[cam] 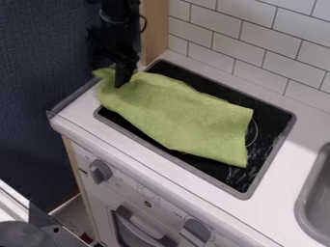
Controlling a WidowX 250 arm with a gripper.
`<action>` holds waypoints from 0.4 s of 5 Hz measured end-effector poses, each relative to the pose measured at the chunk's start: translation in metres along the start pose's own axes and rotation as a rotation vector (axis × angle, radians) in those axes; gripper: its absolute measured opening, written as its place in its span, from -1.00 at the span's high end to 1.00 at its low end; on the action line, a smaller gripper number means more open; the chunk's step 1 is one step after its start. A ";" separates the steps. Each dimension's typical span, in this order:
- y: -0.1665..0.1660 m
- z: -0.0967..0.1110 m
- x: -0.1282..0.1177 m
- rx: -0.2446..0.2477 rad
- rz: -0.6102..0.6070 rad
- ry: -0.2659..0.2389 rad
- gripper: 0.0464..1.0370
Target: Moved the cloth from right To Left
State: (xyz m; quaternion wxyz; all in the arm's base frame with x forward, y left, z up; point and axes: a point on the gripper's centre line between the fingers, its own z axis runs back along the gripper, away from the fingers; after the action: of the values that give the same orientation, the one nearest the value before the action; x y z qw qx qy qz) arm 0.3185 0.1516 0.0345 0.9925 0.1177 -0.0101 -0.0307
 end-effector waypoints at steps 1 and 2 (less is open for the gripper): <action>-0.002 0.018 0.005 0.030 -0.007 -0.039 -0.93; -0.007 0.037 0.007 0.076 -0.022 -0.048 -0.92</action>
State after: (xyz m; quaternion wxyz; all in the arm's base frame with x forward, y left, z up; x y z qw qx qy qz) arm 0.3243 0.1357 0.0685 0.9864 0.1546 -0.0338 -0.0440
